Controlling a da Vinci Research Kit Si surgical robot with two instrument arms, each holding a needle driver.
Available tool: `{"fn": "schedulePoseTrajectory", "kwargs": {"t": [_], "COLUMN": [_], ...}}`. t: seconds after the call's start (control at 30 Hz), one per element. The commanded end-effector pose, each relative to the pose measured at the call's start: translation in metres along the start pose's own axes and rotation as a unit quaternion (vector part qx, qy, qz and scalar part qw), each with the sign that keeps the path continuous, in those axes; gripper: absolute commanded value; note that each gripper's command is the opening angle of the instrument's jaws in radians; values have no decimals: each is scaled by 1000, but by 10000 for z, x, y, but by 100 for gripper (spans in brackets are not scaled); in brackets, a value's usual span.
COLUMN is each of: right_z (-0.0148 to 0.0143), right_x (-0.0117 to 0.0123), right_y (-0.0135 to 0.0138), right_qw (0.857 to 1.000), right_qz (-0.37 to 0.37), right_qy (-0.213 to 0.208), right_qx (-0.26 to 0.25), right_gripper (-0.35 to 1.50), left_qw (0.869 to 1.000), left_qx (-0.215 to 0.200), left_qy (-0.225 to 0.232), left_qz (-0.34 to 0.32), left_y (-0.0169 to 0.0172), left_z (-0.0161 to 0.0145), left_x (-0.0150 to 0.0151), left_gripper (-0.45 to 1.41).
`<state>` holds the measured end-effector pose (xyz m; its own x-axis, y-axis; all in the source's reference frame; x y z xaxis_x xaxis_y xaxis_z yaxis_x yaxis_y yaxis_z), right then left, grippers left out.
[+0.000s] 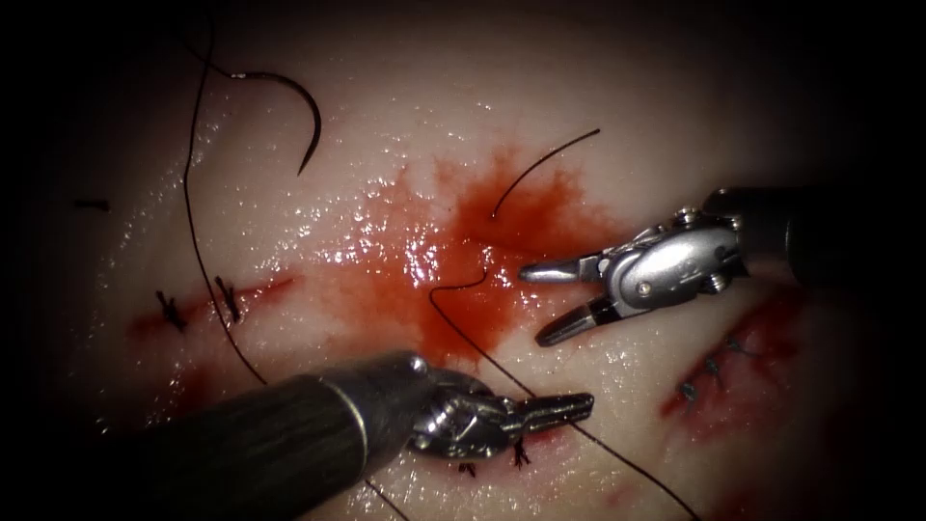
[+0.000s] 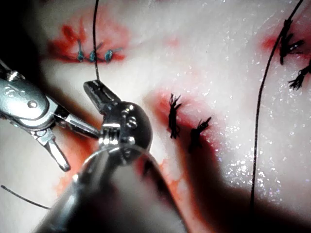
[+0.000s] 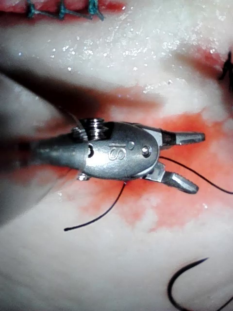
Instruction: Wound Closure
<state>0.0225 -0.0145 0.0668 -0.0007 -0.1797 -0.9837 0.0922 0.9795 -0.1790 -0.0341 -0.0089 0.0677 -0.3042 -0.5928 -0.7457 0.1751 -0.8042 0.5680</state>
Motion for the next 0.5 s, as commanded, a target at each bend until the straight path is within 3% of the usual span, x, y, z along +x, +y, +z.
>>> {"fn": "schedulePoseTrajectory", "kwargs": {"t": [0.03, 0.5], "right_z": [15, 65], "right_x": [-5, 9], "right_y": [-4, -8], "right_qw": [1000, 1000], "right_qz": [-1, -7], "right_qy": [1, 9], "right_qx": [0, 3], "right_gripper": [128, 128], "left_qw": [1000, 1000], "left_qx": [0, 12], "left_qy": [-3, -20], "left_qz": [0, -2], "left_y": [2, 5], "left_z": [6, -27], "left_x": [-3, -14], "left_gripper": [-45, -45]}}
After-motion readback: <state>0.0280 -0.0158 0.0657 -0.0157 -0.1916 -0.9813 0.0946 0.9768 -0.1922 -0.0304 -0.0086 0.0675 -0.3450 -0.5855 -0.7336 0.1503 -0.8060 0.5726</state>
